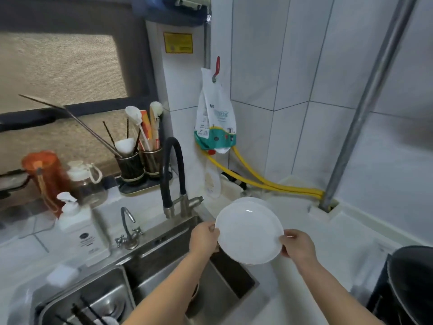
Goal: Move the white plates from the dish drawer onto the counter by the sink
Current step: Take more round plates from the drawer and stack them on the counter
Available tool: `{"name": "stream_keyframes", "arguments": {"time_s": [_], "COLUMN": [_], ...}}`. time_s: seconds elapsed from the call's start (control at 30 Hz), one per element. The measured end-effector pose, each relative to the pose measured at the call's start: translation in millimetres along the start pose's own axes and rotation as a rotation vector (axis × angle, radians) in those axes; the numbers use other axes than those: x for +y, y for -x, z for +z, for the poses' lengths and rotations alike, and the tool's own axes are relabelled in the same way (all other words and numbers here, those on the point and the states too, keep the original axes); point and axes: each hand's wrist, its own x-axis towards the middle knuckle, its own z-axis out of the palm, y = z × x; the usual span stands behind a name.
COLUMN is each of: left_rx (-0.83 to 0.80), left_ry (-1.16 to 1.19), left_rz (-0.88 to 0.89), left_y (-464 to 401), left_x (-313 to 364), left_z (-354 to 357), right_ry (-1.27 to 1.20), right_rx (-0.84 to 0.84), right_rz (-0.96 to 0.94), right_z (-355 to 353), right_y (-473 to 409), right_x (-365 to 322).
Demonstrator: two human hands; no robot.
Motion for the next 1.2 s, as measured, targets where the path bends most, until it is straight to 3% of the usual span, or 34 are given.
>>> {"name": "stream_keyframes", "arguments": {"time_s": [0.17,0.6,1.2], "left_rx": [-0.009,0.021,0.017], "left_ry": [0.043,-0.108,-0.249], "left_rz": [-0.042,-0.103,-0.135], "left_y": [-38,-143,-178], "left_x": [12,17,-10], "left_z": [14,70,92], "right_ry": [-0.008,0.15,0.271], "right_rx": [0.006,-0.042,-0.07], "right_rz": [0.003,0.05,0.043], "right_z": [4,22,37], "right_y": [-43,-165,-197], "right_x": [-9,-4,17]}}
